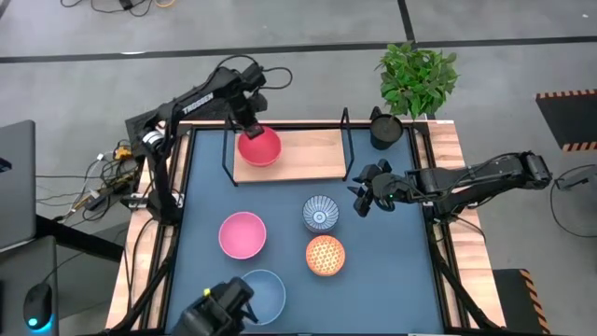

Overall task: Place and stack bowls onto a shelf
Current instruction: Put the orange bowl on the shelf

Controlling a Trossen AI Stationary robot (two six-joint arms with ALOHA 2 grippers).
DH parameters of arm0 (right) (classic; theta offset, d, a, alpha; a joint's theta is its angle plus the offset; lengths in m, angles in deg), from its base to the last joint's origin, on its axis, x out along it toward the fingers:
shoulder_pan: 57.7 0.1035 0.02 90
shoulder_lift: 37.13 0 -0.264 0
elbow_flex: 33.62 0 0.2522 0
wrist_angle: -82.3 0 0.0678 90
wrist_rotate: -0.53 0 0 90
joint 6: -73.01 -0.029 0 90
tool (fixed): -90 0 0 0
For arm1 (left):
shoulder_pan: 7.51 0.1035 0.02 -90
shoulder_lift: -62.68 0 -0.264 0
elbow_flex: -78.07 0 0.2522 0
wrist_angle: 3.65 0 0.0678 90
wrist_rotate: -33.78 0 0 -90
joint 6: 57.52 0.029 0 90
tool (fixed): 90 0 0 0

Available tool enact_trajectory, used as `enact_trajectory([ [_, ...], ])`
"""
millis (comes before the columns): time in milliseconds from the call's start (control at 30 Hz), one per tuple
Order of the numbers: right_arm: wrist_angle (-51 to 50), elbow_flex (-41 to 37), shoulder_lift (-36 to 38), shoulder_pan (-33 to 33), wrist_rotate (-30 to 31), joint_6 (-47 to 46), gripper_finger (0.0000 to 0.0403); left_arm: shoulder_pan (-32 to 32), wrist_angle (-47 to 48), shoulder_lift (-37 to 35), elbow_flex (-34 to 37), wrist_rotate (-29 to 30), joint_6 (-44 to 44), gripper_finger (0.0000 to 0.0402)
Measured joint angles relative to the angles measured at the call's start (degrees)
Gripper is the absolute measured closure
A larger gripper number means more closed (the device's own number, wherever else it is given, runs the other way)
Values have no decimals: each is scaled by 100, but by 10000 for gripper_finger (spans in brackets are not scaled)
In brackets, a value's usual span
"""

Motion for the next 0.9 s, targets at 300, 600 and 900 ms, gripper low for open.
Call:
enact_trajectory([
  [300, 6, 0, 0, 0, 1, -2, 226, 428, -414, -28, 11, -370, 80, 401],
  [600, -26, -2, 0, 0, 3, -284, 226, 336, -790, -28, 451, -425, 161, 401],
  [900, -32, -2, 0, 0, 3, -317, 226, 345, -1277, -326, 1235, -249, 170, 401],
])
